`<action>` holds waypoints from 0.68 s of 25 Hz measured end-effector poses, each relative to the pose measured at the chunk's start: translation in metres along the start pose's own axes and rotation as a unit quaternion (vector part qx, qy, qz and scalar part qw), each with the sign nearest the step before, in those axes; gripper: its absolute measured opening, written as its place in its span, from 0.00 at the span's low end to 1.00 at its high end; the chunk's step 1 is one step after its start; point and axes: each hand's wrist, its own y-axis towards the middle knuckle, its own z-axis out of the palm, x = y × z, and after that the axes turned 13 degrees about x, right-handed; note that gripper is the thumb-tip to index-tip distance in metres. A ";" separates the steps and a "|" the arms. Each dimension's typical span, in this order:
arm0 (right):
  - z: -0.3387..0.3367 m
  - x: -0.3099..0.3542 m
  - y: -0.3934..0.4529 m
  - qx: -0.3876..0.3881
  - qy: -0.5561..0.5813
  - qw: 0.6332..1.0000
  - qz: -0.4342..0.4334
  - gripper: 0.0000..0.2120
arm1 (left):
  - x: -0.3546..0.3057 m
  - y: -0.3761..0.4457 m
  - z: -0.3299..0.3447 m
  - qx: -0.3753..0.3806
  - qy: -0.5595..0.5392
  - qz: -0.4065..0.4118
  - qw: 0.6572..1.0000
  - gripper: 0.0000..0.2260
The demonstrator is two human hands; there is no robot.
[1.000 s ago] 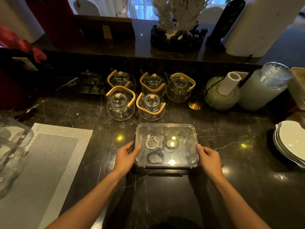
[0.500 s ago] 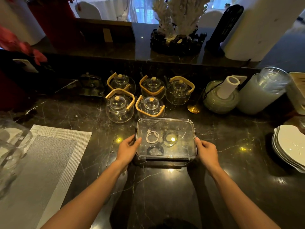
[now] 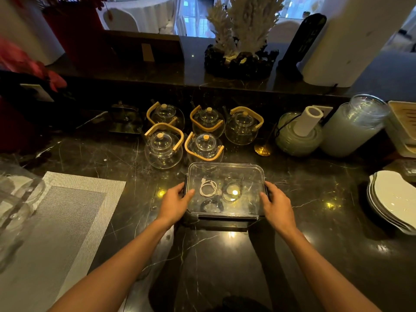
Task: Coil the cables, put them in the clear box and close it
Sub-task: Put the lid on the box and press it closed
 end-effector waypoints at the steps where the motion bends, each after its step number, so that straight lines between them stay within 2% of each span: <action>1: 0.001 -0.002 0.001 0.001 -0.001 1.000 0.001 0.21 | 0.000 0.000 0.000 0.000 0.005 0.002 1.000 0.16; 5: 0.002 -0.001 0.001 0.009 -0.045 0.999 0.008 0.22 | -0.002 -0.001 0.004 -0.003 0.096 0.030 0.995 0.15; 7: 0.003 0.002 -0.002 -0.010 -0.151 0.988 -0.015 0.23 | -0.001 -0.001 0.006 -0.023 0.178 0.051 0.983 0.22; 9: 0.009 0.010 -0.002 -0.002 -0.245 0.967 -0.072 0.25 | -0.005 -0.001 0.009 -0.018 0.281 0.067 0.957 0.28; 12: 0.025 0.025 0.002 0.068 -0.306 0.943 -0.109 0.27 | -0.013 0.000 0.018 0.034 0.428 0.113 0.896 0.28; 14: 0.036 0.031 0.001 0.090 -0.334 0.933 -0.104 0.27 | -0.016 -0.001 0.025 0.069 0.464 0.108 0.876 0.27; 17: 0.044 0.035 0.001 0.099 -0.355 0.926 -0.084 0.26 | -0.018 0.001 0.030 0.071 0.474 0.095 0.872 0.26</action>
